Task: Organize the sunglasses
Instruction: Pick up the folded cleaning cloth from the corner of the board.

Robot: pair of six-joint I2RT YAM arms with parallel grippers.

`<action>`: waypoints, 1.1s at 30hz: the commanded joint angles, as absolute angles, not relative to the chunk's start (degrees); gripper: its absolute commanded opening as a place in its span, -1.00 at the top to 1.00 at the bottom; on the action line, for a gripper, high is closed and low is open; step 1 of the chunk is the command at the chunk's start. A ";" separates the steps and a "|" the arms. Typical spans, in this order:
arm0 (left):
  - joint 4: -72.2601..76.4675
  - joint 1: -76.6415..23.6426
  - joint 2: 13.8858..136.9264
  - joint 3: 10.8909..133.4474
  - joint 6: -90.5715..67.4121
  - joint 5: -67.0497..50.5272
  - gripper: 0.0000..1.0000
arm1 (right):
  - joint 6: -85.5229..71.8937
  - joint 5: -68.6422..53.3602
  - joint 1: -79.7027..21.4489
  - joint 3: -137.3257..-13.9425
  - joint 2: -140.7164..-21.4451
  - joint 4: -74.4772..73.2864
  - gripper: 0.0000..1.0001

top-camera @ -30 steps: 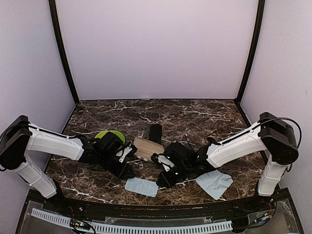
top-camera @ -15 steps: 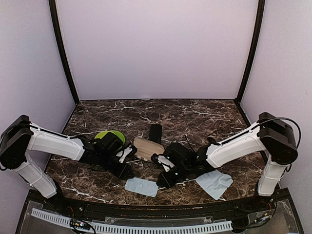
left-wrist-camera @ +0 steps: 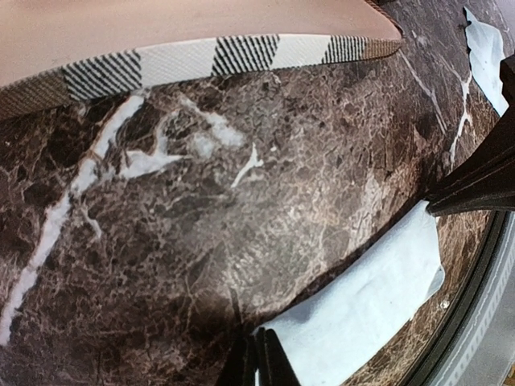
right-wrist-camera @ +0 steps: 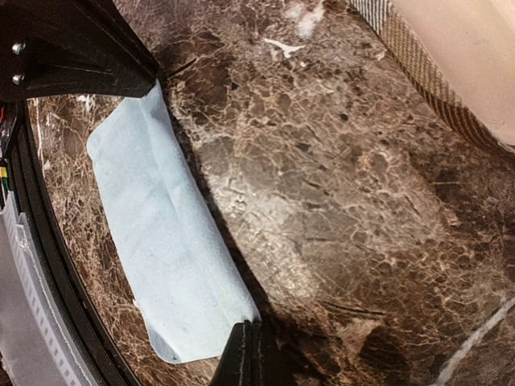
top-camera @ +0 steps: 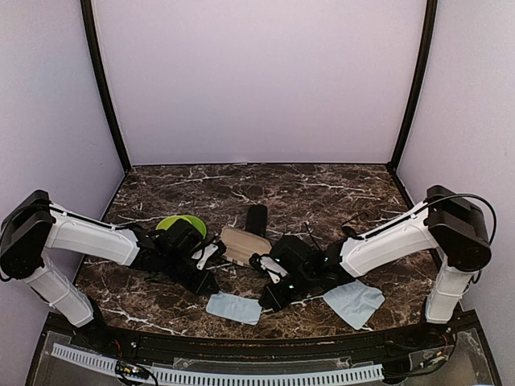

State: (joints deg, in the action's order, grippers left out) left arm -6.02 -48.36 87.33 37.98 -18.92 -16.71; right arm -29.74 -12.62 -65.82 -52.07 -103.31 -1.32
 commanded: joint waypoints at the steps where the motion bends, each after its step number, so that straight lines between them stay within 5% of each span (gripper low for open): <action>1: -4.87 -48.00 86.28 36.97 -19.76 -17.76 0.93 | -30.15 -12.23 -65.48 -52.90 -103.98 0.00 1.00; 33: -7.54 -45.33 86.76 49.78 -14.85 -7.30 1.00 | -25.02 -7.12 -60.88 -57.59 -97.80 -4.94 1.00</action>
State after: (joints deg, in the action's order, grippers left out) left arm -6.37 -46.09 86.28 47.64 -16.49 -8.75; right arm -26.72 -8.32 -61.65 -55.42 -99.83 -4.69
